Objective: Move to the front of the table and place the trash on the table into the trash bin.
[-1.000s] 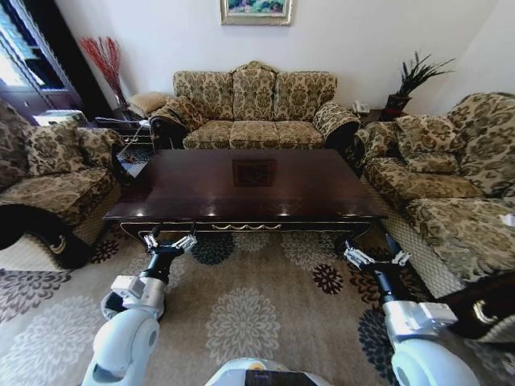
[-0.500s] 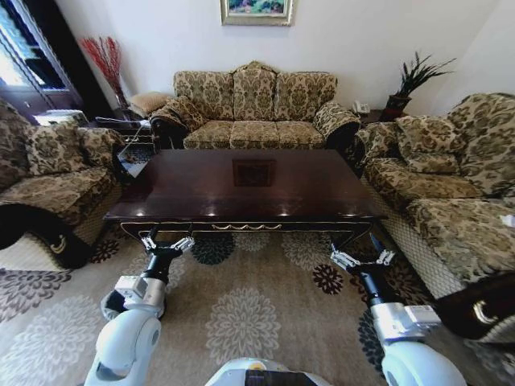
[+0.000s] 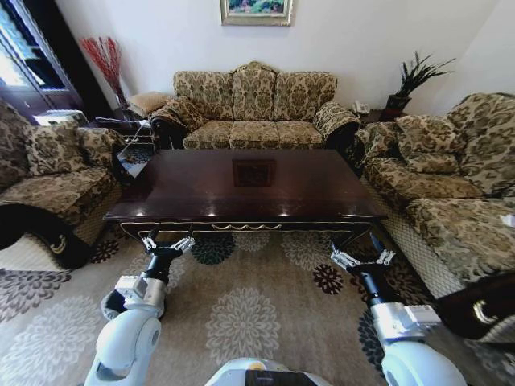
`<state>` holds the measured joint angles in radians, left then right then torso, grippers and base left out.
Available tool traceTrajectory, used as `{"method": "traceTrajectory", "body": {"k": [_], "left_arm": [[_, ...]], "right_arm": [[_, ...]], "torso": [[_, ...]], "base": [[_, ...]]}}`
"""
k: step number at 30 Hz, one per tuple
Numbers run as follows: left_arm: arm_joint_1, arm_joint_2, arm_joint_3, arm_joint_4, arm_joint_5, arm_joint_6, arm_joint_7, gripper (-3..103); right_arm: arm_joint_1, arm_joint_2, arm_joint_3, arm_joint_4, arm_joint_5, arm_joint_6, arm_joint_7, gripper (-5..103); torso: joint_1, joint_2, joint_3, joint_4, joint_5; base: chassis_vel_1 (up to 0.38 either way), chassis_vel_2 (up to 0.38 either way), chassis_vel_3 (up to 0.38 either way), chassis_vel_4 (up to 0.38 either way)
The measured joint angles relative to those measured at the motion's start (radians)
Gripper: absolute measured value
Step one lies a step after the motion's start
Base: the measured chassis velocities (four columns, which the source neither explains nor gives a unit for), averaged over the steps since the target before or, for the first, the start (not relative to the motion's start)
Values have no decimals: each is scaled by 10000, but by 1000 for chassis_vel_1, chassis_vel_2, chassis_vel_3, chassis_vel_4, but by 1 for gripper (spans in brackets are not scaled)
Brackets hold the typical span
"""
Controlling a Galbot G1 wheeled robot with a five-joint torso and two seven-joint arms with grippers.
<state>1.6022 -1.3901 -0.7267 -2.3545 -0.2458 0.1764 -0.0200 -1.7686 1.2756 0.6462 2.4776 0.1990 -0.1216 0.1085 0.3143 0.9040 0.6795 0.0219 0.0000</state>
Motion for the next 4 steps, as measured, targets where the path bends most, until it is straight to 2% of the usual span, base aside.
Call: {"method": "traceTrajectory", "body": {"k": [4], "left_arm": [[0, 0, 0, 0, -3, 0, 2, 100]], "right_arm": [[0, 0, 3, 0, 1, -3, 3, 100]], "torso": [[0, 0, 0, 0, 0]], "base": [[0, 0, 0, 0]]}}
